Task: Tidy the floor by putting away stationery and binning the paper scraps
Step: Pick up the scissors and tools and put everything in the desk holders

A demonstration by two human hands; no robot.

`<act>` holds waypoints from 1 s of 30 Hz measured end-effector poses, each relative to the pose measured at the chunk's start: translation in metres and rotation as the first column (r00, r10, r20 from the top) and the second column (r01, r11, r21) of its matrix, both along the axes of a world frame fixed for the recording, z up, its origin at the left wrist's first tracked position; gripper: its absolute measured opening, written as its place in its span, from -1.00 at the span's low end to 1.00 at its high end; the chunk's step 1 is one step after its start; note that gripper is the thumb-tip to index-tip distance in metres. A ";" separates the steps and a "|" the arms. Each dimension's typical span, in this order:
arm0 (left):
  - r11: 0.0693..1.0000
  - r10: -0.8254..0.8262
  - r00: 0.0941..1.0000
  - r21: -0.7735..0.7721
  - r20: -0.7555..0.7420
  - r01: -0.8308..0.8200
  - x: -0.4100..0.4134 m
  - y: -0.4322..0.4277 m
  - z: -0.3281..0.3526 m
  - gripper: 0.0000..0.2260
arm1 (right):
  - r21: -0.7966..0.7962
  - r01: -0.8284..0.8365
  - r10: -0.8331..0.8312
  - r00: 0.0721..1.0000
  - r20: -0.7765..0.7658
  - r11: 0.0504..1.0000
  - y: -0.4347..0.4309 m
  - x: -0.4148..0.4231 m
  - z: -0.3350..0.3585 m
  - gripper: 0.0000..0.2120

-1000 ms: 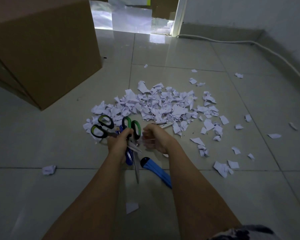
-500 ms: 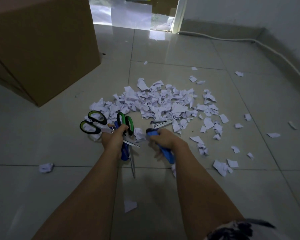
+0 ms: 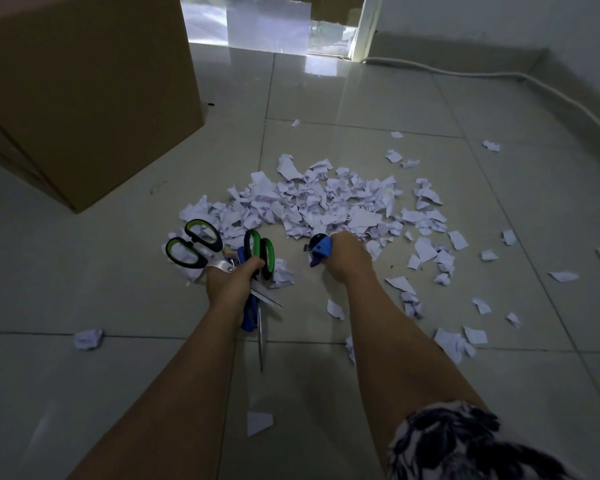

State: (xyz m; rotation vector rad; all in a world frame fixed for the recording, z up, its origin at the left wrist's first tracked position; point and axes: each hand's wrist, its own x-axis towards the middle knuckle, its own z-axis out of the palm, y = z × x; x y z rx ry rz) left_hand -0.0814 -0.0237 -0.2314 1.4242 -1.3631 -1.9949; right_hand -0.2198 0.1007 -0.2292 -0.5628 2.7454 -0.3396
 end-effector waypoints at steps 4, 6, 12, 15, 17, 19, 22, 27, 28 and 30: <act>0.999 0.005 1.000 -0.033 -0.002 -0.006 0.002 0.000 0.002 -0.84 | 0.054 0.003 -0.001 0.999 -0.041 0.999 0.007 0.005 -0.006 -0.77; 0.999 0.010 1.000 -0.038 -0.007 -0.010 0.003 0.000 0.004 -0.84 | 0.070 -0.021 0.025 0.998 -0.056 0.997 0.008 0.004 -0.004 -0.78; 0.999 0.002 1.000 -0.049 -0.015 -0.003 0.002 0.003 0.009 -0.81 | 0.153 -0.074 0.069 0.997 0.041 0.985 0.013 0.008 0.001 -0.96; 1.000 0.010 1.000 -0.029 -0.029 -0.011 0.001 0.006 0.013 -0.78 | 0.107 -0.032 0.020 0.993 0.118 0.994 0.012 0.008 0.013 -0.75; 1.000 0.007 0.999 -0.021 -0.039 -0.008 0.000 0.007 0.015 -0.73 | 0.059 -0.003 -0.006 0.988 0.152 0.998 0.011 0.008 0.027 -0.80; 0.999 -0.018 0.999 -0.034 -0.034 0.017 0.000 0.009 0.018 -0.79 | -0.001 0.029 -0.028 0.984 0.177 1.000 0.010 0.007 0.040 -0.89; 0.997 -0.045 0.998 -0.058 -0.032 0.043 0.000 0.014 0.023 -0.83 | -0.142 0.166 -0.128 0.962 0.243 0.976 0.017 0.007 0.050 -0.77; 0.999 -0.040 0.999 -0.028 -0.030 0.039 0.002 0.021 0.031 -0.80 | -0.322 0.397 -0.232 0.864 0.447 0.859 0.032 0.019 0.068 -0.65; 0.999 -0.040 0.999 -0.029 -0.032 0.039 0.003 0.023 0.034 -0.81 | -0.343 0.430 -0.236 0.843 0.483 0.835 0.035 0.022 0.071 -0.67; 0.998 -0.049 0.999 -0.033 -0.020 0.049 0.004 0.027 0.040 -0.80 | -0.383 0.479 -0.232 0.812 0.536 0.790 0.039 0.029 0.074 -0.71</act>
